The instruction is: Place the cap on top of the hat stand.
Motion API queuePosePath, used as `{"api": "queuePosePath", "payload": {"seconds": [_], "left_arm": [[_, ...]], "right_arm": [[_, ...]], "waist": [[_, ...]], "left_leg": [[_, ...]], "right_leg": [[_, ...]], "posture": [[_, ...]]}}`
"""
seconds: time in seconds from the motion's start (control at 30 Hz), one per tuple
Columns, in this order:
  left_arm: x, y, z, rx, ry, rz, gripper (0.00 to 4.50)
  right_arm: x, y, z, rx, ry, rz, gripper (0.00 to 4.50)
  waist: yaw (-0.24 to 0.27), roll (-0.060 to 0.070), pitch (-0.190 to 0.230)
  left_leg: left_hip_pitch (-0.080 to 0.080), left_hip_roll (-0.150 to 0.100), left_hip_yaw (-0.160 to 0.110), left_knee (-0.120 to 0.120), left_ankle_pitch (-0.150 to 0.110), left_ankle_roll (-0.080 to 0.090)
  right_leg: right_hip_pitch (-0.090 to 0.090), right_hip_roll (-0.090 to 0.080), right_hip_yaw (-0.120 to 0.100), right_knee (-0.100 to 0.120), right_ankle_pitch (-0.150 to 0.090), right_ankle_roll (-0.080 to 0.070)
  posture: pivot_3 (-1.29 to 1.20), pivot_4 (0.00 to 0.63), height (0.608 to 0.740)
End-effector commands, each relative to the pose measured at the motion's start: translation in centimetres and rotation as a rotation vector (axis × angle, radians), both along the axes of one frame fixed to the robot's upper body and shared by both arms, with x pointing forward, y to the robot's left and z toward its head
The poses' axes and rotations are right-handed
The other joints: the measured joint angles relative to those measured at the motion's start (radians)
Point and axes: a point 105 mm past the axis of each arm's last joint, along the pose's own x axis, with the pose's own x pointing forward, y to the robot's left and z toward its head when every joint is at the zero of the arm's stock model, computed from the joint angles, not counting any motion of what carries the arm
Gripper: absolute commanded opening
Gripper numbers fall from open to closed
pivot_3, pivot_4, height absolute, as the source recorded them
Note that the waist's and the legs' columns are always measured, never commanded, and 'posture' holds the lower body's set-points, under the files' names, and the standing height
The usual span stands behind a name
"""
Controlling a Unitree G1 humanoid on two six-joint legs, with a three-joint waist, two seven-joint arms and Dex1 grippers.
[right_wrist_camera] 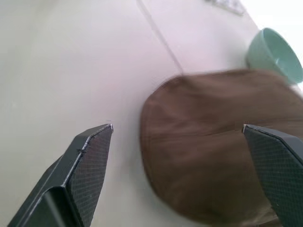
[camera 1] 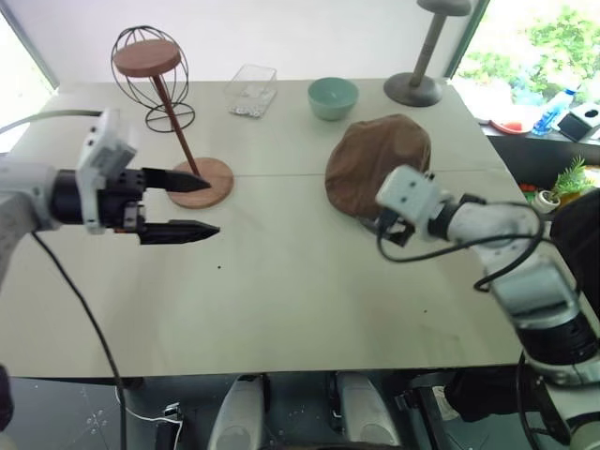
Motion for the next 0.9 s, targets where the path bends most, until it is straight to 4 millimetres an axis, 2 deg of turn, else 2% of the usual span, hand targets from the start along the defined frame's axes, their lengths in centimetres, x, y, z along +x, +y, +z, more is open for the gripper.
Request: {"api": "queuePosePath", "payload": {"seconds": [0.03,0.17,0.37,0.53,0.67,0.9], "left_arm": [[0.5,-0.5,0.5,0.023,-0.043,-0.032,4.50],[0.7,-1.2,0.9,0.014,-0.046,-0.064,4.50],[1.2,-1.8,1.5,0.004,-0.072,-0.074,4.50],[1.2,-1.9,1.9,0.001,-0.085,-0.068,4.50],[1.3,-1.9,2.3,-0.005,-0.097,-0.054,4.50],[1.0,-1.6,2.4,-0.008,-0.098,-0.034,4.50]], "right_arm": [[1.0,-0.6,0.1,-0.117,-0.125,-0.062,4.49],[1.5,-0.8,-1.9,-0.207,-0.151,-0.089,4.49],[2.1,1.0,-3.0,-0.165,-0.159,-0.087,4.49],[2.9,1.7,-4.2,-0.181,-0.154,-0.081,4.49],[4.2,1.1,-5.2,-0.242,-0.183,-0.109,4.49],[7.2,-0.7,-5.5,-0.330,-0.282,-0.216,4.49]], "waist": [[-0.003,0.000,0.000],[-0.007,0.000,0.000],[-0.009,0.000,0.000],[-0.007,0.000,0.000],[-0.008,-0.001,-0.001],[-0.007,-0.002,-0.001]], "left_leg": [[0.000,0.000,0.000,0.000,0.000,0.000],[0.000,0.000,-0.001,-0.001,0.000,0.000],[0.000,0.001,-0.001,-0.002,0.000,0.001],[0.000,0.001,-0.001,-0.001,0.000,0.001],[0.001,0.001,-0.001,-0.001,0.000,0.001],[0.002,0.001,-0.002,0.000,0.000,0.001]], "right_leg": [[0.000,0.000,0.000,0.000,0.000,0.000],[-0.001,0.001,0.000,0.000,0.000,0.000],[-0.001,0.001,0.000,0.001,0.001,0.003],[-0.001,0.001,0.000,0.001,0.001,0.003],[0.000,0.001,0.000,0.001,0.001,0.003],[0.002,0.001,0.000,0.002,0.001,0.003]], "posture": [[0.00,0.150,0.740],[0.00,0.150,0.740],[0.00,0.150,0.740],[0.00,0.150,0.740],[0.00,0.150,0.740],[0.00,0.150,0.740]]}}
